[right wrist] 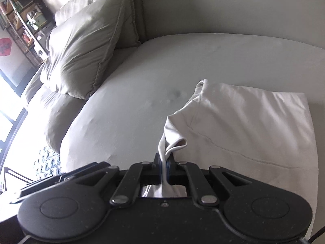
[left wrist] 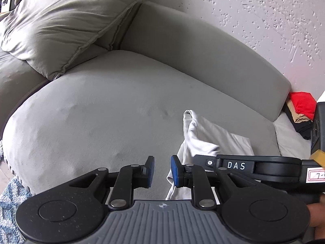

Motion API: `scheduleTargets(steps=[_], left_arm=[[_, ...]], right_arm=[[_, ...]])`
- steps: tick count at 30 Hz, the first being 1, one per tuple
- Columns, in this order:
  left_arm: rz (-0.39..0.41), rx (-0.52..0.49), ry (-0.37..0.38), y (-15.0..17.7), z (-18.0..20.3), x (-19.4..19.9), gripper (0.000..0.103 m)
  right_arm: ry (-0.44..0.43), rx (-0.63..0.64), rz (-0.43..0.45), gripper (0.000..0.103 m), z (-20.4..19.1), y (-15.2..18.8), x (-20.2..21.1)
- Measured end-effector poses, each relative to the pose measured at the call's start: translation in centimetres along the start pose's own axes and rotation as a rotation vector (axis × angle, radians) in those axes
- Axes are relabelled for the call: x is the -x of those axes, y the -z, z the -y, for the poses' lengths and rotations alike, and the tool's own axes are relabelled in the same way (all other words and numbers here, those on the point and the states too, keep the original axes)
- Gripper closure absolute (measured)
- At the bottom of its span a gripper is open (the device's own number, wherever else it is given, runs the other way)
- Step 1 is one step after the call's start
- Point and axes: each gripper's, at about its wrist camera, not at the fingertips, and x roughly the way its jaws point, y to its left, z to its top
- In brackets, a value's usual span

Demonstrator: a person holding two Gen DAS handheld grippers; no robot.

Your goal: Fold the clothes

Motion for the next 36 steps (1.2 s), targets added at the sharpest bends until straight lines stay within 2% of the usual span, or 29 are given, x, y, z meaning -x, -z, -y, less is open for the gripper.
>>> scheduleTargets(steps=[2,3,4,6,8,11,13,14,16,19,21,23,25,27,30,33,36], left_arm=[[0.002,-0.007,-0.004,0.0,0.3,0.1,0.089],[0.005,-0.003,-0.007,0.0,0.2,0.1,0.087],[0.007,0.001,-0.006,0.1,0.2,0.2,0.087],[0.009,0.002,0.002,0.1,0.2,0.3,0.088],[0.010,-0.003,0.017,0.2,0.3,0.3,0.089],[-0.029,-0.082,0.058,0.1,1.7,-0.5,0.094],[-0.063,-0.168,0.088,-0.1,3.3,-1.2,0.098],[-0.074,-0.219,0.107,-0.2,4.4,-1.7,0.098],[-0.089,-0.278,0.115,-0.5,6.0,-2.8,0.098],[-0.229,-0.323,-0.092,-0.6,7.2,-6.6,0.098],[-0.321,-0.351,-0.229,-0.6,8.0,-9.0,0.099],[-0.337,-0.359,-0.273,-0.3,7.5,-9.0,0.099],[-0.353,-0.367,-0.315,0.0,6.9,-9.0,0.098],[-0.326,-0.346,-0.284,-0.1,6.1,-7.8,0.098],[-0.225,-0.305,-0.218,-0.5,5.1,-4.9,0.097],[-0.107,-0.284,-0.136,-0.9,5.3,-2.4,0.097],[-0.073,-0.309,-0.038,-1.7,7.5,-2.9,0.097]], right_arm=[[-0.112,-0.031,-0.016,0.071,0.9,-0.2,0.3],[-0.175,-0.058,-0.017,0.070,1.5,-0.3,0.8],[-0.220,-0.070,-0.007,0.064,2.2,-0.2,1.6],[-0.249,-0.083,0.030,0.060,4.0,0.1,3.6],[-0.205,-0.109,0.063,0.060,6.5,0.7,6.0],[-0.159,-0.159,0.111,0.062,10.5,2.1,9.5],[-0.093,-0.148,0.151,0.086,12.4,3.3,11.1],[-0.064,-0.123,0.152,0.091,12.8,3.8,11.2],[-0.021,-0.074,0.145,0.093,13.2,4.7,10.9],[0.020,0.040,0.113,0.093,12.6,5.8,9.0],[0.090,0.141,0.076,0.093,12.0,7.1,7.8],[0.165,0.221,0.023,0.093,11.6,8.6,7.1],[0.165,0.247,0.023,0.093,11.8,9.9,8.1],[0.155,0.234,-0.001,0.092,12.4,10.2,9.4],[0.091,0.146,0.031,0.091,14.0,9.2,12.6],[0.062,0.061,0.121,0.089,16.0,7.5,14.4],[0.015,-0.063,0.191,0.089,18.3,5.4,13.6]])
